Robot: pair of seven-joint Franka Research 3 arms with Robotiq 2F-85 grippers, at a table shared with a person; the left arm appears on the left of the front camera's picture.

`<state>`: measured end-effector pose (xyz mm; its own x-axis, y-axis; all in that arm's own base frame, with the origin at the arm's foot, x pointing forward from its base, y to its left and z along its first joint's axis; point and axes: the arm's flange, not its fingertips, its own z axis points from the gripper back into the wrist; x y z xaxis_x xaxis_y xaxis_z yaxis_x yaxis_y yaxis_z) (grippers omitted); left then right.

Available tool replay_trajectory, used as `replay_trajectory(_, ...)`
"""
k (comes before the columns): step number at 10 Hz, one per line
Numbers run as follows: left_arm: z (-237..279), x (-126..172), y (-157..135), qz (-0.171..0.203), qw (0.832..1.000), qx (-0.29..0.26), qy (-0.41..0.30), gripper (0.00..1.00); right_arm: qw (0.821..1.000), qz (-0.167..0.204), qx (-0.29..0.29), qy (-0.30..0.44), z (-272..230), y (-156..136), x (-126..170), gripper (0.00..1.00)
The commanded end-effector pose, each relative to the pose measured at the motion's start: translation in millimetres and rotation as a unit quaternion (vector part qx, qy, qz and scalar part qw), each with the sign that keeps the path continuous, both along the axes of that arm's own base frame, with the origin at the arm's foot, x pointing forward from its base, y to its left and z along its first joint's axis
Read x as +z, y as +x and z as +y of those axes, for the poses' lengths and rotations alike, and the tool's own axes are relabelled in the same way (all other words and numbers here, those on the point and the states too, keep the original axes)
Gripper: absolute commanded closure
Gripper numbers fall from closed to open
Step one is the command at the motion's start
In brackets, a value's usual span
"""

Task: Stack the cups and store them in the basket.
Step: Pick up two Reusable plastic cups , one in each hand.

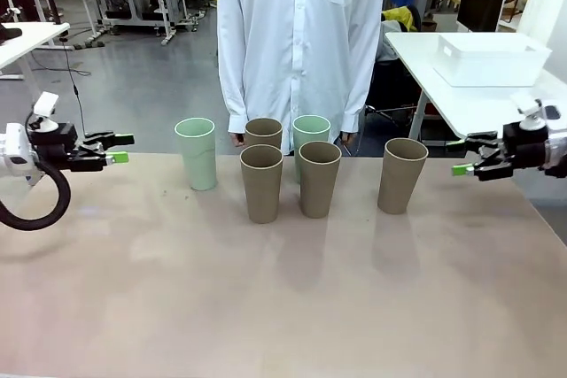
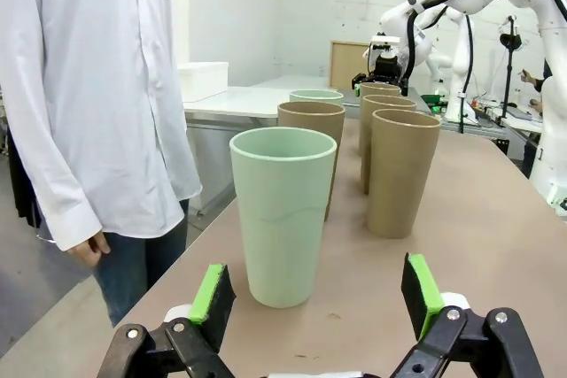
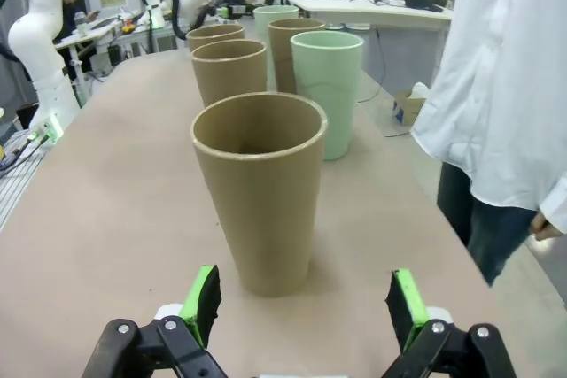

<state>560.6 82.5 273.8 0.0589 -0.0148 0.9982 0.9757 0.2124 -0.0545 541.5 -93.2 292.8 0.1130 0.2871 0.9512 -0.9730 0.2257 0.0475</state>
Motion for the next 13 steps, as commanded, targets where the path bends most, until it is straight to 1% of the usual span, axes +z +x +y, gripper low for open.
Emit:
replay_trajectory(1,-3,-3,22,-0.018,1.0,0.0,-0.011,0.0,1.0,-0.02,0.003,0.02,8,-3,-22,0.0)
replay_trajectory(3,-15,-14,40,-0.021,0.999,-0.021,-0.015,0.0,0.999,-0.022,0.01,0.045,20,-1,-39,0.0)
replay_trajectory(6,-32,-25,60,-0.005,0.999,-0.035,-0.015,0.0,0.995,0.002,0.044,0.084,28,15,-57,0.0)
replay_trajectory(9,-46,-28,66,0.0,0.999,-0.053,-0.01,0.0,0.992,0.014,0.057,0.109,31,21,-62,0.0)
replay_trajectory(13,-68,-31,73,0.003,0.997,-0.074,-0.004,0.0,0.99,0.012,0.057,0.129,42,28,-69,0.0)
